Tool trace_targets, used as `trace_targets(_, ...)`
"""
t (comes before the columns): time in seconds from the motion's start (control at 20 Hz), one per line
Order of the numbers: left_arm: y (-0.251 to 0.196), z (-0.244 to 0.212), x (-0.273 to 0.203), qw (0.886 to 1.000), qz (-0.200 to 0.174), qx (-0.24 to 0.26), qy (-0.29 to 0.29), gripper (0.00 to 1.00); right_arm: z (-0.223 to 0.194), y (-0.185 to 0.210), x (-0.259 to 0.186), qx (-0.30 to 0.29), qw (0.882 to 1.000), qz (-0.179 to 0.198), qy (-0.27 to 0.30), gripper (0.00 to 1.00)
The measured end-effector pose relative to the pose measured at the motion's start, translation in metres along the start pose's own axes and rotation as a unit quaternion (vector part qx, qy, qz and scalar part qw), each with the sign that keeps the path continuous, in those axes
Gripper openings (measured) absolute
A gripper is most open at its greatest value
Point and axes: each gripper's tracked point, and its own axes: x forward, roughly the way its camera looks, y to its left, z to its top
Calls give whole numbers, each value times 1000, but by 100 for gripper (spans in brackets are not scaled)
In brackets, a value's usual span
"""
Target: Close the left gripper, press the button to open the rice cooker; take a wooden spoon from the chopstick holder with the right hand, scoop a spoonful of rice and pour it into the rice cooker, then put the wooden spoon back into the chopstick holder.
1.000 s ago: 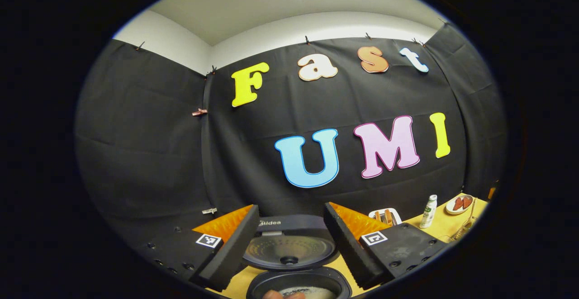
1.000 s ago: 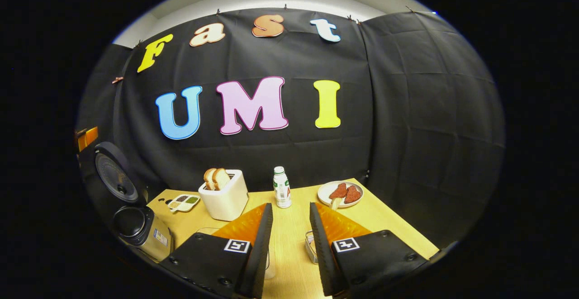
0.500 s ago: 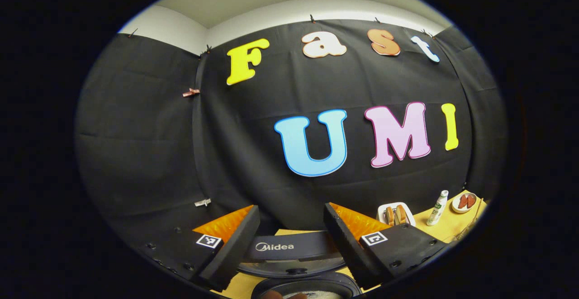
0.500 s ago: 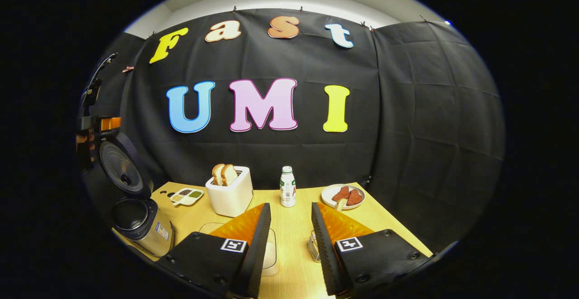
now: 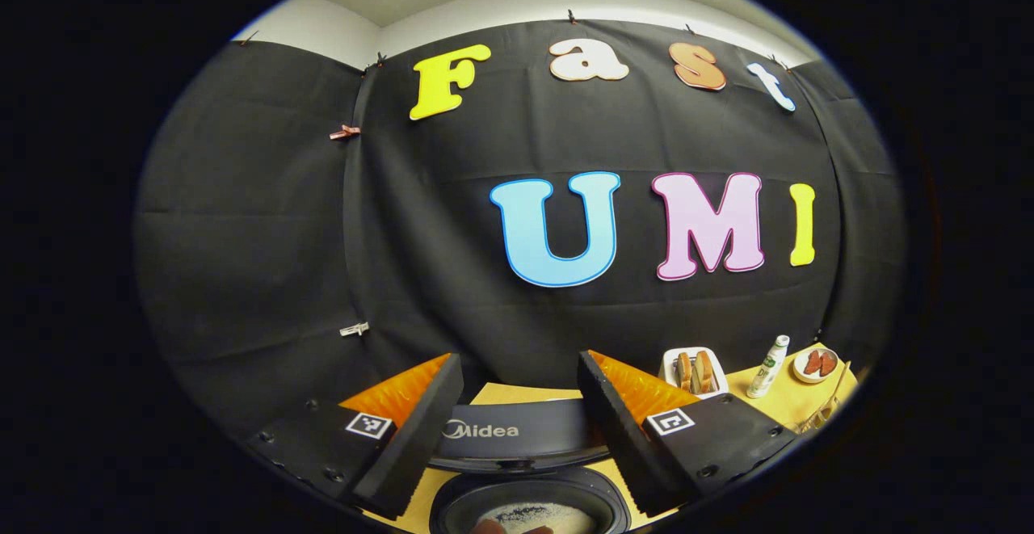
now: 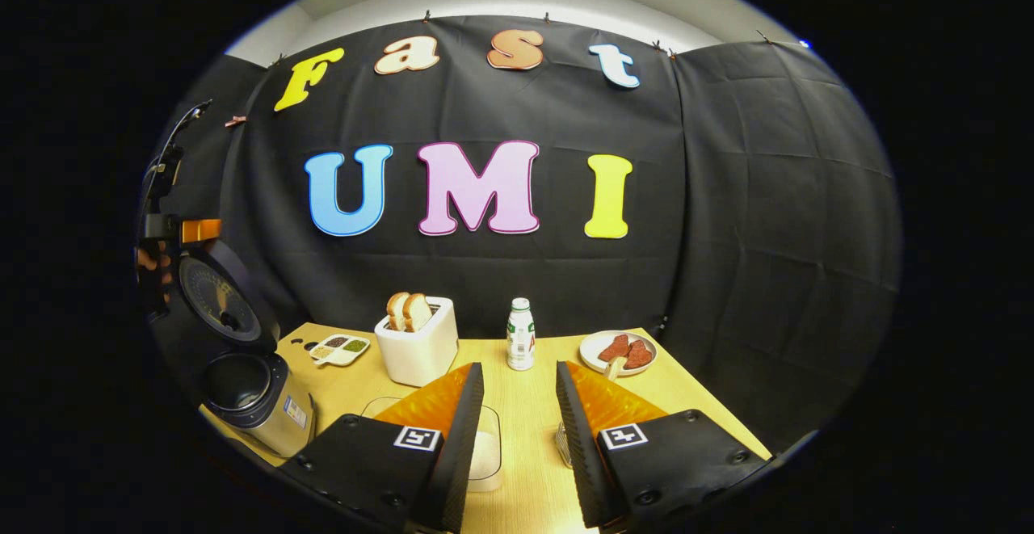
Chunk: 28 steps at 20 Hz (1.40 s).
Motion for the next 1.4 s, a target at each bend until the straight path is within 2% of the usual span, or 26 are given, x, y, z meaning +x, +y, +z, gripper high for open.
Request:
trace_targets(0.3, -11, -57, -78, 1000, 10, -10, 7, 99, 6, 3, -15, 5, 1000, 11, -9, 57)
trace_targets(0.5, -21, -134, -128, 1000, 4, -18, 24, 98, 6, 3, -27, 4, 1000, 21, -8, 57)
trace_targets(0.65, -26, -186, -145, 999, 9, -13, 50, 97, 4, 0, -30, 3, 1000, 25, -5, 57)
trace_targets(0.9, -32, -223, -149, 997, 12, -23, 66, 98, 3, -6, -31, 6, 1000, 20, -2, 57)
trace_targets(0.95, -32, -220, -150, 999, 13, -23, 47, 98, 2, -6, -32, 5, 1000, 21, -1, 57)
trace_targets(1.4, -37, -230, -151, 999, 18, -19, 32, 99, 5, -1, -33, 4, 1000, 25, -3, 57)
